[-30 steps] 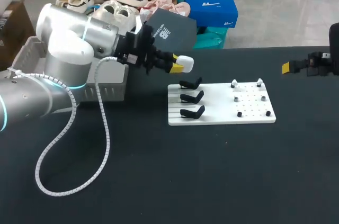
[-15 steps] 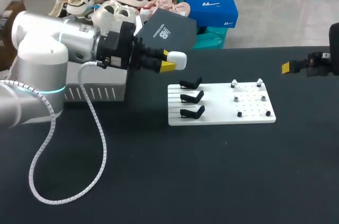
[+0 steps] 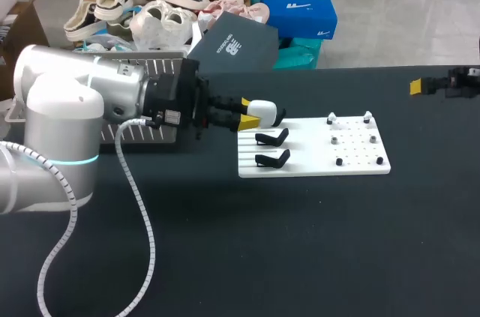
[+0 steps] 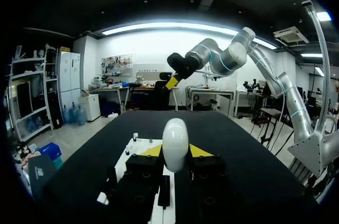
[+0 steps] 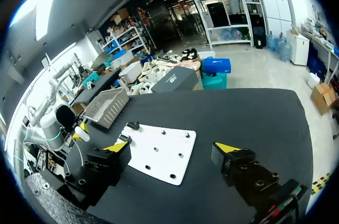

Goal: Pick up each earbud case from the left stands, insert the matching earbuds, close the lid, and place the case in the box.

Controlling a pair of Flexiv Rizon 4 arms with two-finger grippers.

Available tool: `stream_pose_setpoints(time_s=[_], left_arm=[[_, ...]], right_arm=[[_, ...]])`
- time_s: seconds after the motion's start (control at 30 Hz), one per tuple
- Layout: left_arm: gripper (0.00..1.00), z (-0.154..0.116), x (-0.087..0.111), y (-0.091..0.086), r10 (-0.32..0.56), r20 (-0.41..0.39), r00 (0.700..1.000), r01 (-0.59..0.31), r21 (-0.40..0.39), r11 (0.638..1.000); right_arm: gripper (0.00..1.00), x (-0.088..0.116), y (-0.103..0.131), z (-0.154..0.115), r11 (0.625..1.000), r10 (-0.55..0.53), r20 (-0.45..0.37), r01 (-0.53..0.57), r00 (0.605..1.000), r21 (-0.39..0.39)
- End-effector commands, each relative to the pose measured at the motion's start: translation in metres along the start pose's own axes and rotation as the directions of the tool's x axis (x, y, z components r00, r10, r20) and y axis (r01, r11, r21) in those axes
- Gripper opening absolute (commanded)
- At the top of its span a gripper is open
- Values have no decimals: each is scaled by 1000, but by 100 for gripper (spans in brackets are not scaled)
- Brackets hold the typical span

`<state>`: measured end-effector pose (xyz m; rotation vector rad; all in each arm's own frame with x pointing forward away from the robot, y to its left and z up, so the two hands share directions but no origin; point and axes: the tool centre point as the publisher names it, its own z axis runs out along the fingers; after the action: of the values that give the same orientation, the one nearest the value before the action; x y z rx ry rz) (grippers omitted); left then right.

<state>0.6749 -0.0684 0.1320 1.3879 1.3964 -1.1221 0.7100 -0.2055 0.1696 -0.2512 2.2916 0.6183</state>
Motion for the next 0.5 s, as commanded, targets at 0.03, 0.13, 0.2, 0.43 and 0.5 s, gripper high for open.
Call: stream_pose_setpoints(time_s=[0.03, 0.13, 0.2, 0.43, 0.5], left_arm=[[0, 14, 4, 0, -15, -7, 1000, 14, -147, 989], [0, 19, 7, 4, -23, -13, 1000, 21, -147, 989], [0, 21, 7, 6, -24, -14, 1000, 22, -147, 989], [0, 24, 1, 11, -12, 7, 1000, 12, -119, 993], [0, 25, -1, 12, -8, 19, 1000, 10, -104, 995]], right_arm=[[100, -13, 14, -28, 998, -50, 0, 50, 999, 28], [100, -28, 36, -29, 991, -132, -24, 132, 991, -10], [100, -35, 52, -24, 981, -191, -53, 188, 980, -48], [100, -40, 95, -2, 941, -313, -127, 288, 941, -178], [100, -37, 99, 2, 934, -320, -147, 286, 936, -213]])
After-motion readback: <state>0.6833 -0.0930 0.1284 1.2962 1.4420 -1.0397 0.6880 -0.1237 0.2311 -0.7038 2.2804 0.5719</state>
